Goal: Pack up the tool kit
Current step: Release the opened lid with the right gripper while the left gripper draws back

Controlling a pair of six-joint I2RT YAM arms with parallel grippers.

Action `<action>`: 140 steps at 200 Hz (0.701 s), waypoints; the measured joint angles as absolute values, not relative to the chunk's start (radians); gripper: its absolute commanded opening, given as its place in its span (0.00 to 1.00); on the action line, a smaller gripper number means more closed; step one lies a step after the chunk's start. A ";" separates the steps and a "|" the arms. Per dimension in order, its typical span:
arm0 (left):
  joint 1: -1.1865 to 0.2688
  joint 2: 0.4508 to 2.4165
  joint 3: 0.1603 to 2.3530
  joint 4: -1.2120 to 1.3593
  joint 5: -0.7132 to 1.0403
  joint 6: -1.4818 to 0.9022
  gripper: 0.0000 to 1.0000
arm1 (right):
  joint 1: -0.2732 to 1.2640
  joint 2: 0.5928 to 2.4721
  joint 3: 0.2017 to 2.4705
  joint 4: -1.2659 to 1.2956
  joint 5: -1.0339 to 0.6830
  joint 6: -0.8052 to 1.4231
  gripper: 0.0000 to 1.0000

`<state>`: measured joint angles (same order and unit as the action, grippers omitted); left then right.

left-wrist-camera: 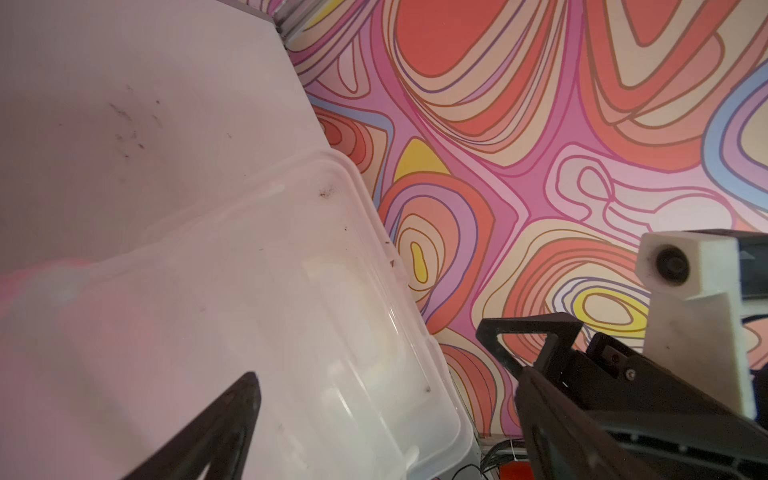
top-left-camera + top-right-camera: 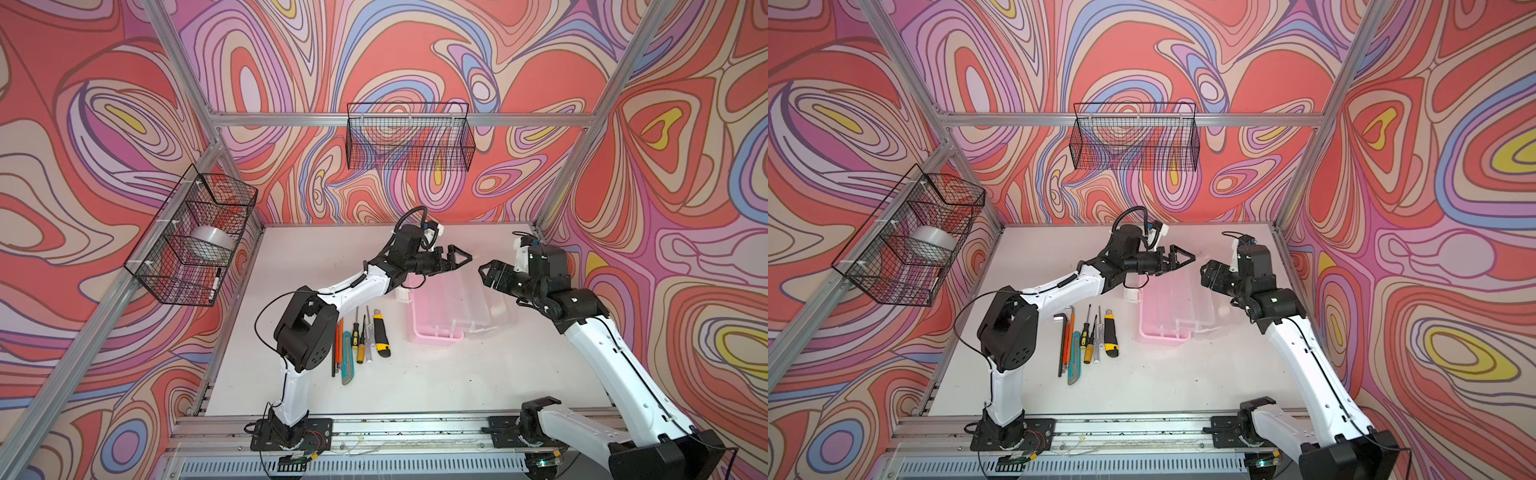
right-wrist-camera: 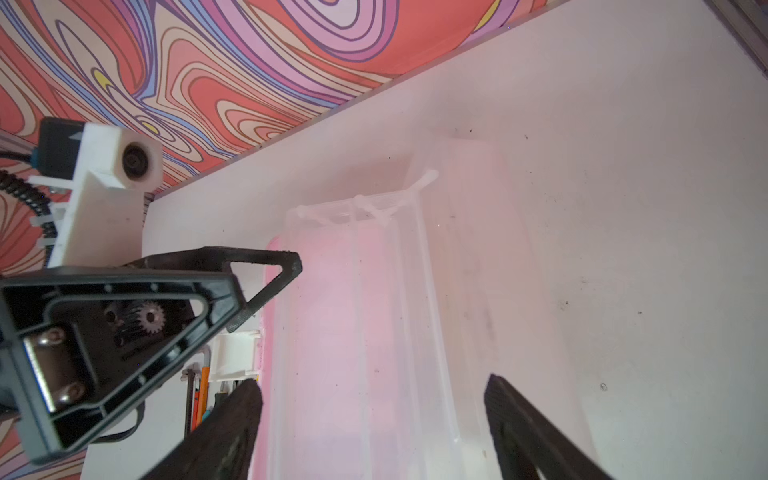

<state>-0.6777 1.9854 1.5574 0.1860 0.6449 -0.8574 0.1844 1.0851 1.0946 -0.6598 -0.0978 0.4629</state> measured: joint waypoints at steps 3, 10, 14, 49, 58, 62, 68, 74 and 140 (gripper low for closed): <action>-0.674 1.981 1.549 0.184 0.643 -0.856 0.97 | 0.184 1.089 1.096 -0.660 -0.098 0.460 0.88; -0.664 1.969 1.531 0.180 0.633 -0.848 0.97 | 0.184 1.097 1.098 -0.660 -0.099 0.456 0.88; -0.659 1.962 1.521 0.175 0.626 -0.840 0.97 | 0.184 1.100 1.099 -0.660 -0.100 0.453 0.88; -0.628 1.926 1.467 0.159 0.589 -0.797 0.96 | 0.184 1.110 1.100 -0.658 -0.125 0.436 0.87; -0.628 1.924 1.454 0.159 0.585 -0.792 0.96 | 0.184 1.111 1.100 -0.657 -0.131 0.434 0.87; -0.628 1.924 1.449 0.160 0.584 -0.791 0.96 | 0.184 1.112 1.100 -0.656 -0.136 0.432 0.87; -0.629 1.924 1.438 0.160 0.582 -0.789 0.96 | 0.184 1.115 1.100 -0.653 -0.142 0.430 0.86; -0.629 1.924 1.428 0.160 0.582 -0.789 0.96 | 0.184 1.118 1.100 -0.650 -0.148 0.430 0.86; -0.621 1.869 1.258 0.138 0.537 -0.762 0.96 | 0.196 1.182 1.100 -0.642 -0.178 0.423 0.80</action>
